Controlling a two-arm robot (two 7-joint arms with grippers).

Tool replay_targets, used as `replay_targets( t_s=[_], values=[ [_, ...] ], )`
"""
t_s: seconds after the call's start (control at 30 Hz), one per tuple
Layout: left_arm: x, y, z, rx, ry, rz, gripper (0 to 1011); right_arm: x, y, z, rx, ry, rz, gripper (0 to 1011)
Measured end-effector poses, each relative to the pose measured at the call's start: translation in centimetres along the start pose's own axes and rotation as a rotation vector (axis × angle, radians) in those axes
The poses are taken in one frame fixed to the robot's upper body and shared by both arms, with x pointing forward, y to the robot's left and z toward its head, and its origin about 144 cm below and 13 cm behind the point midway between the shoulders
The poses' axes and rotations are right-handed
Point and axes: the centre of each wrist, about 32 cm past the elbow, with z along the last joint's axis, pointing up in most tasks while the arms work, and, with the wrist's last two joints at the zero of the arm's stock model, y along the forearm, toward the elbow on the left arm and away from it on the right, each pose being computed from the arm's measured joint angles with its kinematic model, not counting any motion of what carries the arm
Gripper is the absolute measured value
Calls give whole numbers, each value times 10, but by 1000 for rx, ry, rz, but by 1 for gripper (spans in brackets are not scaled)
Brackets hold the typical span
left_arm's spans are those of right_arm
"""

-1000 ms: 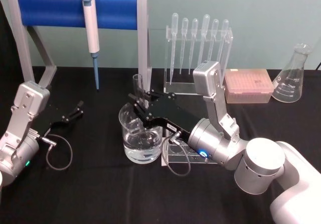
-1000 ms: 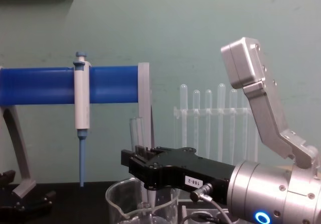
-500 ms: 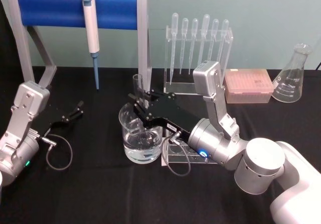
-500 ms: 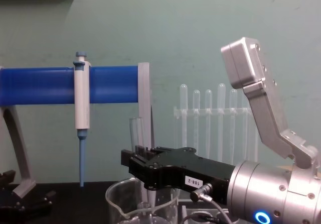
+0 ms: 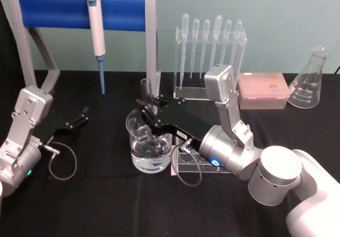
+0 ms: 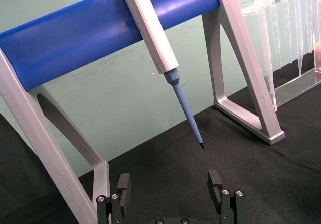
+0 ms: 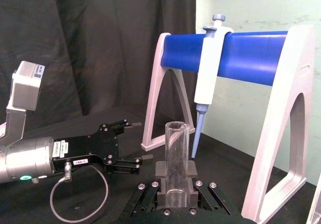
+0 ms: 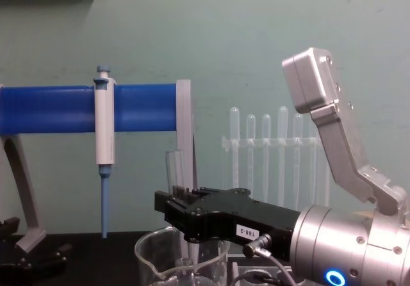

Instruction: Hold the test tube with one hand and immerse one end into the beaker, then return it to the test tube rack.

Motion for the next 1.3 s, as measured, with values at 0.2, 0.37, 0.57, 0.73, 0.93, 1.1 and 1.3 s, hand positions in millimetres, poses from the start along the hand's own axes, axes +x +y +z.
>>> replay_targets(
  t_s=[0.2, 0.37, 0.57, 0.73, 0.93, 1.1, 1.3],
  values=[
    [0, 0, 0, 0, 0, 0, 1000, 0, 0, 0, 0, 0, 0, 227],
    [0, 0, 0, 0, 0, 0, 1000, 0, 0, 0, 0, 0, 0, 227],
    [0, 0, 0, 0, 0, 0, 1000, 0, 0, 0, 0, 0, 0, 227],
    [0, 0, 0, 0, 0, 0, 1000, 0, 0, 0, 0, 0, 0, 227],
    [0, 0, 0, 0, 0, 0, 1000, 0, 0, 0, 0, 0, 0, 227],
    [0, 0, 0, 0, 0, 0, 1000, 0, 0, 0, 0, 0, 0, 227],
    [0, 0, 0, 0, 0, 0, 1000, 0, 0, 0, 0, 0, 0, 227]
  ],
)
